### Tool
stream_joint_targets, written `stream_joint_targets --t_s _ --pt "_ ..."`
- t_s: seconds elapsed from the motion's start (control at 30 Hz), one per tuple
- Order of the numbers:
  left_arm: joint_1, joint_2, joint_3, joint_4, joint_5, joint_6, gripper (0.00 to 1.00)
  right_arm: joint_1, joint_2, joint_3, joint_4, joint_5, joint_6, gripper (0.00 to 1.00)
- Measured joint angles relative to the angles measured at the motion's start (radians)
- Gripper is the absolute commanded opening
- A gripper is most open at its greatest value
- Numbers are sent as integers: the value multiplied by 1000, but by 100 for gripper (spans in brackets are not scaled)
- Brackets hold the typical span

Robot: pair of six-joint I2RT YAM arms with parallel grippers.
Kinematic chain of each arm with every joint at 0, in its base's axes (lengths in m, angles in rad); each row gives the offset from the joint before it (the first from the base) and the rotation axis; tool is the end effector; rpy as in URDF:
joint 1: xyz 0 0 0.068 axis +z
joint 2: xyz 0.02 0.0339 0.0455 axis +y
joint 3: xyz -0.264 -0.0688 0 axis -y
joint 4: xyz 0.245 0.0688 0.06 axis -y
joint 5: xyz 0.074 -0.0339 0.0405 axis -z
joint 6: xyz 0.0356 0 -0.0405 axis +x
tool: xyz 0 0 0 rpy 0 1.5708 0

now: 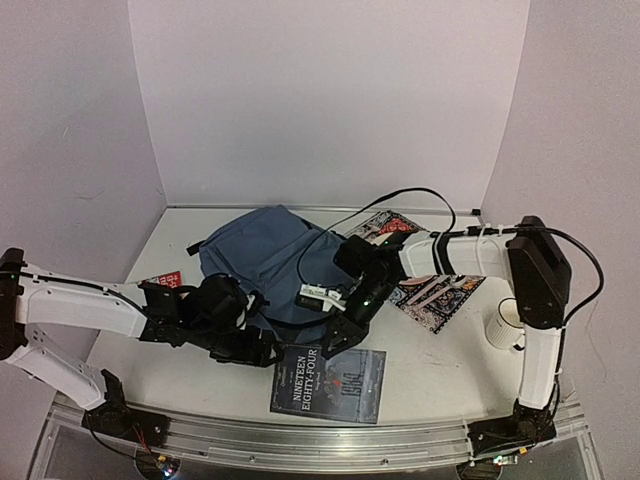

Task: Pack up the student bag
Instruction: Grab the book from the corner of the board, then pass from the right arm to the left

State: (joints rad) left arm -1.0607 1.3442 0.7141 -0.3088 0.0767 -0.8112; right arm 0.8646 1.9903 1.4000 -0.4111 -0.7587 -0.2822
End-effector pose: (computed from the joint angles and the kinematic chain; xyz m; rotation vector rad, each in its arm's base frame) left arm 0.1239 -0.2271 0.1865 0.3725 2.6961 -0.7782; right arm 0.2528 0.3341 0.1840 -1.6425 1.9919 1.1947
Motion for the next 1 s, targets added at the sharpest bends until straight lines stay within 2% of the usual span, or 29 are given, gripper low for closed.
stream_joint_targets --t_s 0.13,0.4,0.73,1.0 --pt "39 -41 -8 26 34 0 82 -3 -66 -9 -5 8 18 0" --pt "69 -79 -70 219 179 57 79 -12 -115 -25 1 4 36 0" --pt "136 -28 -75 360 364 262 75 -12 -116 -37 0 -6 37 0" --pt "151 29 -75 382 475 414 75 -12 -133 -37 4 -18 36 0"
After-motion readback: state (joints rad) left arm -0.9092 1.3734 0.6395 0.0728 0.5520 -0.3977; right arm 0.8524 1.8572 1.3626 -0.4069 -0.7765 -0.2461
